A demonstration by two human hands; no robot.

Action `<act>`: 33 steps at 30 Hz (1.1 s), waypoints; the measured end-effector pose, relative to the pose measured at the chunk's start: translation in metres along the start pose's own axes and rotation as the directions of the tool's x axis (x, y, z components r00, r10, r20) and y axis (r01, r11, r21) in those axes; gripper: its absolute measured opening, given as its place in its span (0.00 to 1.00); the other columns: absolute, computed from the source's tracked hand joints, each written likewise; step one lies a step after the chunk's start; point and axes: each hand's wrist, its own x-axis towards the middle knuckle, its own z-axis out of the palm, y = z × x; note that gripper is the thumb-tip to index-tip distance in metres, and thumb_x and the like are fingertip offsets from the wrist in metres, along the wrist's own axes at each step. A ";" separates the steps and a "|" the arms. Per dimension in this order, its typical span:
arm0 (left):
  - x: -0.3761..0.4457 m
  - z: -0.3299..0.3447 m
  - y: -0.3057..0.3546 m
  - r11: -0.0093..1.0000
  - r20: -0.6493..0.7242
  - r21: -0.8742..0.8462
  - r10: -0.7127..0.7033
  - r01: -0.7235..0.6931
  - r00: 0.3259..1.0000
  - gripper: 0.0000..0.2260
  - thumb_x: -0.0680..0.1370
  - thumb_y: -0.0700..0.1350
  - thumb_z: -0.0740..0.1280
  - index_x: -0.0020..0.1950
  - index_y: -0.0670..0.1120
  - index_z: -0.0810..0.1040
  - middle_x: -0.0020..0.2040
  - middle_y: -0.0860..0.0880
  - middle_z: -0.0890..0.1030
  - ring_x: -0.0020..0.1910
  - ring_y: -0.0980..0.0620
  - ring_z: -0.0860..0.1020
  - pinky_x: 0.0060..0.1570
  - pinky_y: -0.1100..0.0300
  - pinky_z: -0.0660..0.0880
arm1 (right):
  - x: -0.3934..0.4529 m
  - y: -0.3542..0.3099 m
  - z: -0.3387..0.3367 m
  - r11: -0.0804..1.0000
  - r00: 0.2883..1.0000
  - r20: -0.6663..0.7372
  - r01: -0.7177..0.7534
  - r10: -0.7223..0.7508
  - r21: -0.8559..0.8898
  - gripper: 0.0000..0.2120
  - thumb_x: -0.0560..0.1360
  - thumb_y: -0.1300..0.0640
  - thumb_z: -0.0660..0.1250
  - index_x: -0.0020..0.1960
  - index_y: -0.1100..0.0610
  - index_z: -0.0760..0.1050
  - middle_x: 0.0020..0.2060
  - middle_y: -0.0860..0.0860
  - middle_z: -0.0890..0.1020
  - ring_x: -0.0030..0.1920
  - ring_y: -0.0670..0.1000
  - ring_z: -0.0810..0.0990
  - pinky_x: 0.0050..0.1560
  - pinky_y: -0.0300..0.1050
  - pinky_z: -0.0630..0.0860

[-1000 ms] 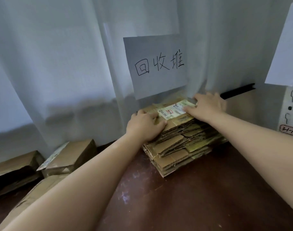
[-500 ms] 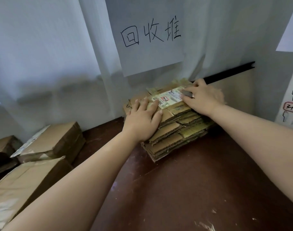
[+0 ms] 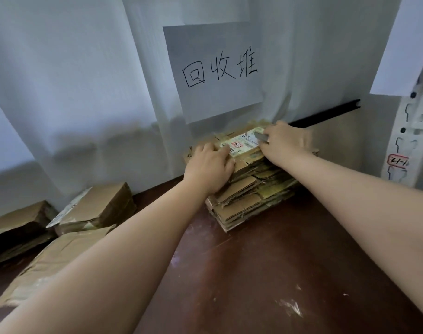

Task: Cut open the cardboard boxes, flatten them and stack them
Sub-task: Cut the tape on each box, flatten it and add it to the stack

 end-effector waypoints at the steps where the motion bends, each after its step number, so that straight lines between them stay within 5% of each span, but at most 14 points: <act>1: 0.002 -0.005 0.000 0.996 0.016 -0.087 -0.006 0.008 1.000 0.20 0.82 0.55 0.54 0.70 0.48 0.70 0.63 0.41 0.73 0.64 0.39 0.69 0.61 0.48 0.68 | -0.003 -0.002 -0.004 1.000 1.000 -0.013 0.003 -0.003 0.000 0.16 0.78 0.46 0.58 0.56 0.53 0.78 0.54 0.53 0.76 0.47 0.57 0.79 0.45 0.46 0.74; 5: 0.002 -0.023 -0.002 0.948 0.142 -0.311 -0.027 0.070 0.990 0.19 0.81 0.56 0.57 0.69 0.49 0.72 0.62 0.45 0.78 0.62 0.42 0.74 0.58 0.56 0.70 | -0.017 -0.004 -0.020 0.999 0.999 -0.042 -0.001 -0.001 -0.036 0.16 0.79 0.44 0.58 0.58 0.52 0.77 0.56 0.53 0.74 0.48 0.58 0.79 0.42 0.45 0.71; 8: -0.005 -0.029 -0.004 0.979 0.097 -0.204 0.024 -0.003 0.995 0.24 0.80 0.58 0.57 0.73 0.49 0.67 0.72 0.42 0.69 0.72 0.40 0.64 0.70 0.46 0.64 | -0.024 -0.008 -0.034 0.999 0.998 -0.056 -0.033 0.033 -0.003 0.17 0.78 0.44 0.59 0.61 0.52 0.75 0.58 0.54 0.73 0.49 0.61 0.79 0.45 0.47 0.73; 15: -0.049 -0.054 -0.010 0.989 -0.017 -0.136 0.055 -0.057 0.998 0.23 0.82 0.55 0.55 0.77 0.52 0.61 0.77 0.44 0.61 0.77 0.43 0.53 0.73 0.42 0.55 | -0.053 -0.029 -0.069 0.999 0.989 -0.146 0.030 -0.025 0.033 0.15 0.77 0.50 0.60 0.61 0.53 0.74 0.57 0.55 0.74 0.49 0.59 0.78 0.41 0.45 0.70; 22: -0.121 -0.083 -0.062 0.999 -0.025 -0.023 -0.026 0.025 0.999 0.24 0.82 0.56 0.57 0.77 0.52 0.60 0.78 0.45 0.59 0.78 0.45 0.51 0.74 0.42 0.54 | -0.086 -0.061 -0.086 0.995 0.990 -0.103 0.094 -0.098 -0.044 0.10 0.77 0.53 0.60 0.52 0.57 0.75 0.43 0.53 0.78 0.42 0.57 0.77 0.33 0.42 0.66; 28: -0.196 -0.104 -0.135 0.983 -0.035 0.041 -0.179 0.180 0.983 0.25 0.81 0.56 0.57 0.77 0.51 0.61 0.78 0.46 0.59 0.78 0.46 0.50 0.74 0.43 0.54 | -0.109 -0.111 -0.084 0.979 0.982 0.033 0.180 -0.184 0.093 0.04 0.74 0.65 0.62 0.49 0.62 0.73 0.53 0.59 0.73 0.49 0.61 0.75 0.40 0.48 0.68; 33: -0.251 -0.112 -0.186 0.953 -0.028 0.007 -0.302 0.302 0.953 0.25 0.80 0.55 0.60 0.76 0.51 0.63 0.77 0.44 0.62 0.78 0.45 0.52 0.74 0.44 0.54 | -0.130 -0.161 -0.069 0.952 0.960 -0.019 0.278 -0.278 0.131 0.08 0.76 0.66 0.58 0.52 0.62 0.74 0.50 0.59 0.76 0.49 0.62 0.76 0.38 0.48 0.66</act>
